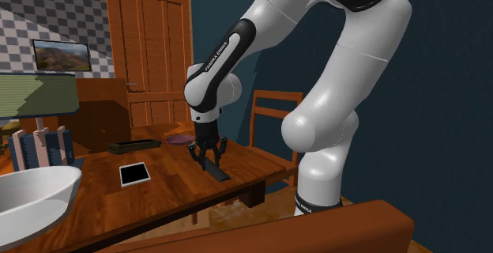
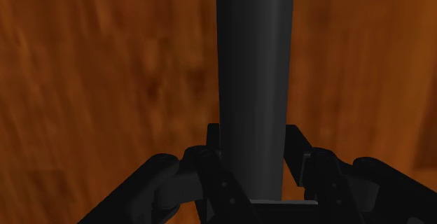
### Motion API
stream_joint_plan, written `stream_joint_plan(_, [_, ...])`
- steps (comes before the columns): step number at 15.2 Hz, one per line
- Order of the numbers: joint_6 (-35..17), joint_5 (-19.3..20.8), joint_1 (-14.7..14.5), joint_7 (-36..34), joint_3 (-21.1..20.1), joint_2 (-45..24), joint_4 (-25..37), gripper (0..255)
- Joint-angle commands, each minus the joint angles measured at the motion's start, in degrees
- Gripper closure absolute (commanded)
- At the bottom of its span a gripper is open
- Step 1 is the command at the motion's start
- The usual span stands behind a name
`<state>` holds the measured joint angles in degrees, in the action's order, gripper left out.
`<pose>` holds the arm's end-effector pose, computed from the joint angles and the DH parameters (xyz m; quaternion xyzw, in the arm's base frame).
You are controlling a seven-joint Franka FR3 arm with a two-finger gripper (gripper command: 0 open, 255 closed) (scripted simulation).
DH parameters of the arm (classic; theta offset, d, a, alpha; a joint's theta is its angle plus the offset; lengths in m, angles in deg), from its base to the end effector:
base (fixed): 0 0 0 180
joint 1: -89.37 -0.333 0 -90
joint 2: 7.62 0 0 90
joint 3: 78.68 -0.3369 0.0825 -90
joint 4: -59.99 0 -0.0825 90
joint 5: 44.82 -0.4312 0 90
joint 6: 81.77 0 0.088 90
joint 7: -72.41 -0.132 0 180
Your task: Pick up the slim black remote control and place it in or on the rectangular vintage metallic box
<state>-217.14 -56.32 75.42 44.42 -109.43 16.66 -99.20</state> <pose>0.2900 0.2568 0.2762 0.9979 0.0508 0.0090 0.0387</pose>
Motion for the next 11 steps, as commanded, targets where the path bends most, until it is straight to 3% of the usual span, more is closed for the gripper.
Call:
stream_joint_plan(1, [0.03, 0.09, 0.10, 0.05, 0.07, -0.08, -0.19, 255])
stream_joint_plan(7, [0.06, 0.05, 0.05, -0.05, -0.01, -0.08, -0.16, 255])
stream_joint_plan(11, [4.29, -0.38, -0.56, 0.72, 1.14, 2.90, 1.16, 255])
